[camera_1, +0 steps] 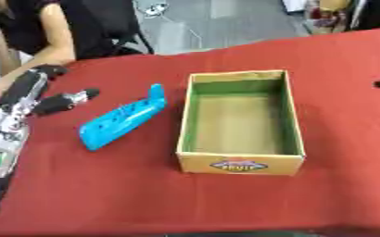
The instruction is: Pick up objects on the table and place them in the box.
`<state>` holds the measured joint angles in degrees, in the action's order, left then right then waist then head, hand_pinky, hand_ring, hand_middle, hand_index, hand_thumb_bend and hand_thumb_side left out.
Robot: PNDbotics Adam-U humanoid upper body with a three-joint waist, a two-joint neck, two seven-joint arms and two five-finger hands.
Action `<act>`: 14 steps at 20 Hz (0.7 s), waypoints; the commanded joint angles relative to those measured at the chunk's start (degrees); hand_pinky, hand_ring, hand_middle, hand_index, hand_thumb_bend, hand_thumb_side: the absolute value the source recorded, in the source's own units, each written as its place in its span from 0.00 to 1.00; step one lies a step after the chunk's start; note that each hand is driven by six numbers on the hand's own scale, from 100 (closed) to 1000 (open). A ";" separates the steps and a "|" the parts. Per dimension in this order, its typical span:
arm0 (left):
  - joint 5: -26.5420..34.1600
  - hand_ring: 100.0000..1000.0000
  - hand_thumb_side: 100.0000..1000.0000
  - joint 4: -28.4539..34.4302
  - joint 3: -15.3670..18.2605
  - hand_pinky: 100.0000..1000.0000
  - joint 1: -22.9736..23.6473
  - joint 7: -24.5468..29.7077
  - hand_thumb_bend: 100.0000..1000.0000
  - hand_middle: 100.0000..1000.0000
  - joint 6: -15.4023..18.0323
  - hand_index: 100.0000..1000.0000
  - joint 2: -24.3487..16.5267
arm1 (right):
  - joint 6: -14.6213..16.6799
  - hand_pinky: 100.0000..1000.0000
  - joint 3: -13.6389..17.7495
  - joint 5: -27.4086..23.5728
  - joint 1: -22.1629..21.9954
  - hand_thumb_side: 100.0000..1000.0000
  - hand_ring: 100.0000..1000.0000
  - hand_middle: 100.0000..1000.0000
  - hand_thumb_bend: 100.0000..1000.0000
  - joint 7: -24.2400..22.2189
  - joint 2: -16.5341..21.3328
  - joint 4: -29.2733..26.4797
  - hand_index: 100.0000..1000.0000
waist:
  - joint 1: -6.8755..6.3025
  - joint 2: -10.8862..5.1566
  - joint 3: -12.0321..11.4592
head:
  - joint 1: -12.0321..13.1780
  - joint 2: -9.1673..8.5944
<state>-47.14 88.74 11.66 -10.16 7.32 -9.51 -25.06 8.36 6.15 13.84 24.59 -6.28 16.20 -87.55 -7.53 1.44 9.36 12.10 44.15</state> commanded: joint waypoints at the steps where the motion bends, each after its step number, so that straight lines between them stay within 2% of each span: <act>1: 0.06 0.75 0.81 1.48 0.45 0.66 -0.32 0.15 0.81 0.77 0.08 0.85 -1.70 | -0.09 0.64 0.03 0.18 0.50 1.00 0.90 0.95 0.41 0.02 1.22 -1.10 1.00 | 0.33 -0.70 -0.08 | 0.26 -0.04; 14: -0.18 0.76 0.81 0.84 -0.17 0.67 -0.74 1.12 0.82 0.76 0.16 0.85 -2.55 | -0.07 0.64 -0.03 0.17 0.47 1.00 0.90 0.95 0.41 -0.07 1.26 -1.06 1.00 | 0.29 -0.74 -0.03 | 0.39 -0.04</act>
<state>-47.15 88.73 11.38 -10.21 8.10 -9.45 -25.28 8.29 6.14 13.84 24.58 -6.35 16.20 -87.55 -7.53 1.41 9.36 12.10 44.15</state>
